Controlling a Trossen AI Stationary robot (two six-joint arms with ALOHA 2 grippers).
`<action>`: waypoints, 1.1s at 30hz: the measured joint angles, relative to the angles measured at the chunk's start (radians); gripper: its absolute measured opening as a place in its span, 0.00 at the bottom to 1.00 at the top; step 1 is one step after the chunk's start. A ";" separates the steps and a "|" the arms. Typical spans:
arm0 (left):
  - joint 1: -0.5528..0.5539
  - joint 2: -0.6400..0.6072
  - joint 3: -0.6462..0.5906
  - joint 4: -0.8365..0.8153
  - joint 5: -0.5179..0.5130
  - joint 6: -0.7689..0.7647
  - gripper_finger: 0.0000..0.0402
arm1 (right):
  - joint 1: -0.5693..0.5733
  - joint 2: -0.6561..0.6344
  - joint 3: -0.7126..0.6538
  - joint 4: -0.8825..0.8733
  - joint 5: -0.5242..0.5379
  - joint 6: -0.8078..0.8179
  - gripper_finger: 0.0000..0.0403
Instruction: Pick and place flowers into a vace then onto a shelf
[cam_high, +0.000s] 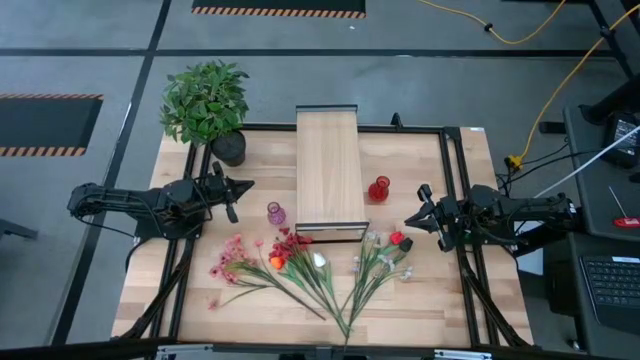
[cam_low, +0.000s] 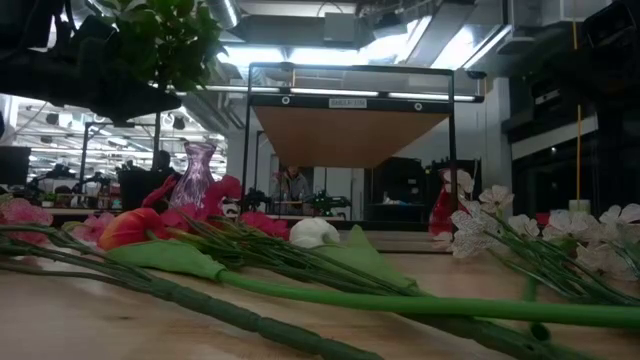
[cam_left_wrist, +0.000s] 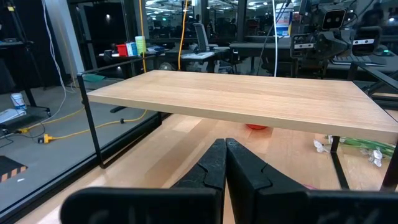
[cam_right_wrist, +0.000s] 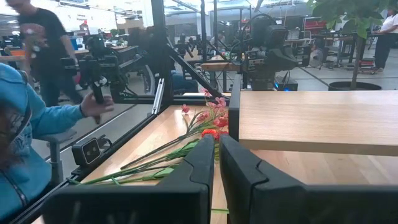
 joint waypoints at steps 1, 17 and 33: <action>0.000 0.000 0.000 0.000 0.000 0.000 0.01 | 0.000 0.000 0.000 0.000 0.000 0.000 0.07; 0.000 0.000 0.000 0.000 0.000 -0.001 0.01 | 0.000 0.000 0.000 0.000 0.002 -0.066 0.07; 0.000 0.000 0.000 0.000 -0.003 0.025 0.01 | -0.001 0.000 0.000 -0.001 0.103 -0.102 0.07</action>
